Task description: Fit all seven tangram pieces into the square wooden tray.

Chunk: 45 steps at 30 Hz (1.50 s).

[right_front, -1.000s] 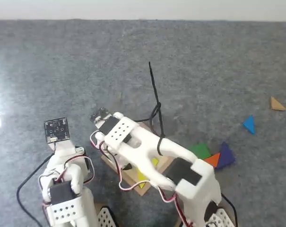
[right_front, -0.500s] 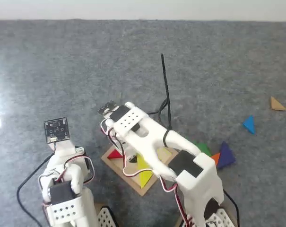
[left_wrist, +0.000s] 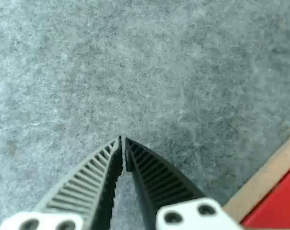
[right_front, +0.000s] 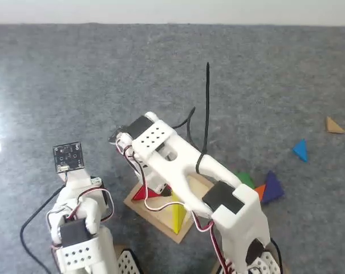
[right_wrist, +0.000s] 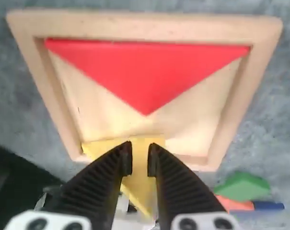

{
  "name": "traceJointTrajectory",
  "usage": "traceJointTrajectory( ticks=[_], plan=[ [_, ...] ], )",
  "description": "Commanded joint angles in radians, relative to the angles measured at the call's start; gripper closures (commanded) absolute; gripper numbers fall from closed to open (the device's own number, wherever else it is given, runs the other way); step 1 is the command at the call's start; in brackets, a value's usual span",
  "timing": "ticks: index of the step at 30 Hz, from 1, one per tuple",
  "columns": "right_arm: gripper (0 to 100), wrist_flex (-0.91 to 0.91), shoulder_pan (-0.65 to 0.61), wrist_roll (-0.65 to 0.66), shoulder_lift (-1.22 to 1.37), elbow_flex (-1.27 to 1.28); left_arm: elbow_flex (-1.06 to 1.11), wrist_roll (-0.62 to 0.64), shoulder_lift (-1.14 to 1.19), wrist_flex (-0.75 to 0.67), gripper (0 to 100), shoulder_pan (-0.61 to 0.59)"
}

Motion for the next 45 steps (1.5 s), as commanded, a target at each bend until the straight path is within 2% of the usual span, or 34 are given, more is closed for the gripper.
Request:
traceJointTrajectory(
  ticks=[1,18,28,34,40,42,45],
  plan=[
    [94.4,0.047,0.005,0.015,-0.013,-0.04,-0.007,-0.005,-0.018,0.008,99,-0.005],
    [94.4,0.056,0.038,0.044,-0.022,-0.023,-0.007,-0.005,-0.018,0.008,99,-0.005],
    [94.2,0.053,0.054,0.046,-0.311,0.028,-0.007,-0.005,-0.018,0.008,99,-0.005],
    [94.1,0.048,0.047,0.046,-0.367,0.17,-0.007,-0.005,-0.018,0.008,99,-0.005],
    [93.6,0.041,0.041,0.038,-0.366,0.193,-0.007,-0.005,-0.018,0.008,99,-0.005],
    [90.6,0.012,0.027,-0.014,-0.366,0.201,-0.007,-0.005,-0.018,0.008,99,-0.005],
    [85.6,-0.058,-0.013,-0.186,-0.366,0.244,-0.007,-0.005,-0.018,0.008,99,-0.005]
  ],
)
